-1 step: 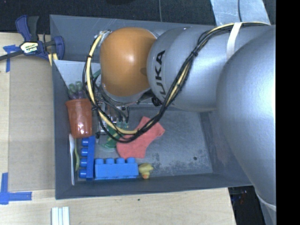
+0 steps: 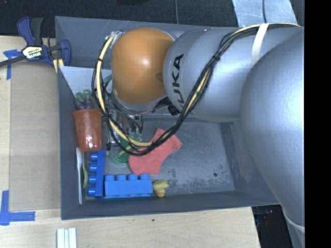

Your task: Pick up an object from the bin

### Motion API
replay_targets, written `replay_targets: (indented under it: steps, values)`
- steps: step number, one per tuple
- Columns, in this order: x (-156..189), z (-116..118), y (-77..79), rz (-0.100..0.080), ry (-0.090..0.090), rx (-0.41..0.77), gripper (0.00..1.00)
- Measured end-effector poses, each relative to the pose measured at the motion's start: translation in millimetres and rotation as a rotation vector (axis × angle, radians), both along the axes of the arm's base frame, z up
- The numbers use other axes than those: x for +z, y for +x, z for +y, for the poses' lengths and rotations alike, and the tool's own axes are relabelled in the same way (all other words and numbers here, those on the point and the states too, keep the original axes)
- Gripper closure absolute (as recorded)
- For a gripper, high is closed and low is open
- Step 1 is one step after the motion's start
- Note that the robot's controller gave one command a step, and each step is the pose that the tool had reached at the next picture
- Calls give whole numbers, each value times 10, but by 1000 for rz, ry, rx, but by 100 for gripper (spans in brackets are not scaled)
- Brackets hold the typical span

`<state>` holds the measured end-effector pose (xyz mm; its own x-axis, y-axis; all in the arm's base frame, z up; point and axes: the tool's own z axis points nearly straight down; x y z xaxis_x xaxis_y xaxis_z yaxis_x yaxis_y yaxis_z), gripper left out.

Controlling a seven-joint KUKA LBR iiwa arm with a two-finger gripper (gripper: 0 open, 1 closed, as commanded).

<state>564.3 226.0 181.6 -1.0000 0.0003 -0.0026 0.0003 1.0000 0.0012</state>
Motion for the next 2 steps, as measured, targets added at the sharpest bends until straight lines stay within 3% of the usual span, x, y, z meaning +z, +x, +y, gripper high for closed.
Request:
replay_targets:
  steps: [1,2]
  values:
    - [-659,-649,-86,-3,0,117,0]
    - [-471,-1053,38,-15,2,115,0]
